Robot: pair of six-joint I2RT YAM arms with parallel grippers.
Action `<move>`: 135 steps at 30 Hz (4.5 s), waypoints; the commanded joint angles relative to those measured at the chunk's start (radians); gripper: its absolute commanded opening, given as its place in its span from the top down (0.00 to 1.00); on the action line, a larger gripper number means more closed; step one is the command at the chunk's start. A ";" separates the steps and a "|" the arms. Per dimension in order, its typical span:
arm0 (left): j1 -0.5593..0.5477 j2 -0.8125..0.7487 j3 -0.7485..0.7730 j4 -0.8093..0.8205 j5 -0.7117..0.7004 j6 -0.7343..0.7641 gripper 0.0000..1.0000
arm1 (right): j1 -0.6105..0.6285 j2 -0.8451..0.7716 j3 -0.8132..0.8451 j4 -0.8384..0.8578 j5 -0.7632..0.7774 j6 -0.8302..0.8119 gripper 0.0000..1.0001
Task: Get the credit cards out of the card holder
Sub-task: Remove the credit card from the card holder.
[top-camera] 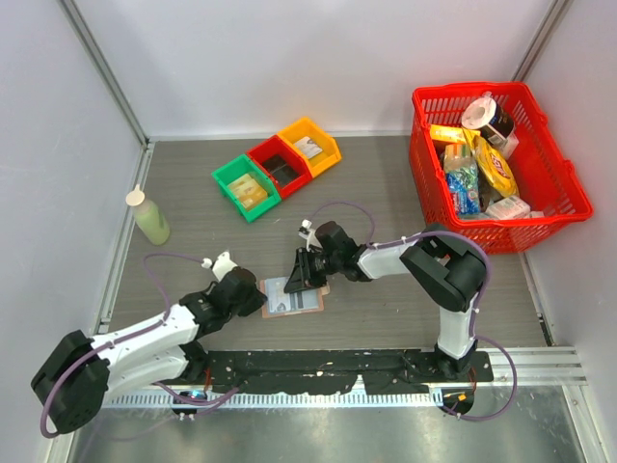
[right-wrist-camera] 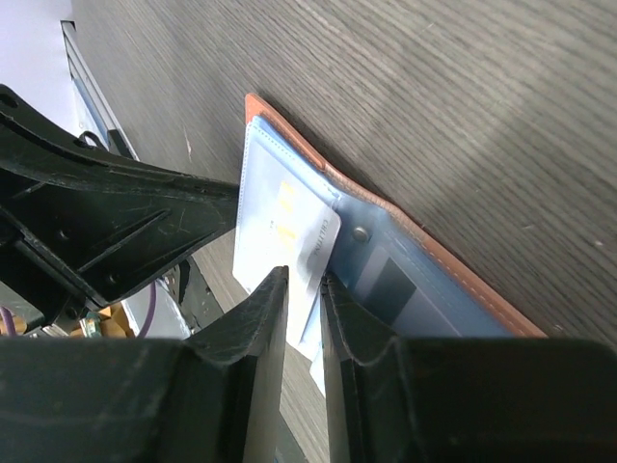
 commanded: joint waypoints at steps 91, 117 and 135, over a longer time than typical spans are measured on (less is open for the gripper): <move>0.004 0.324 0.101 0.052 0.130 0.093 1.00 | -0.107 -0.004 -0.119 0.332 -0.195 0.110 0.69; 0.004 0.177 0.110 0.128 0.162 0.103 0.96 | -0.170 -0.023 -0.162 0.326 -0.233 0.075 0.87; 0.004 0.321 0.141 0.256 0.207 0.148 1.00 | -0.168 -0.032 -0.162 0.320 -0.228 0.075 0.87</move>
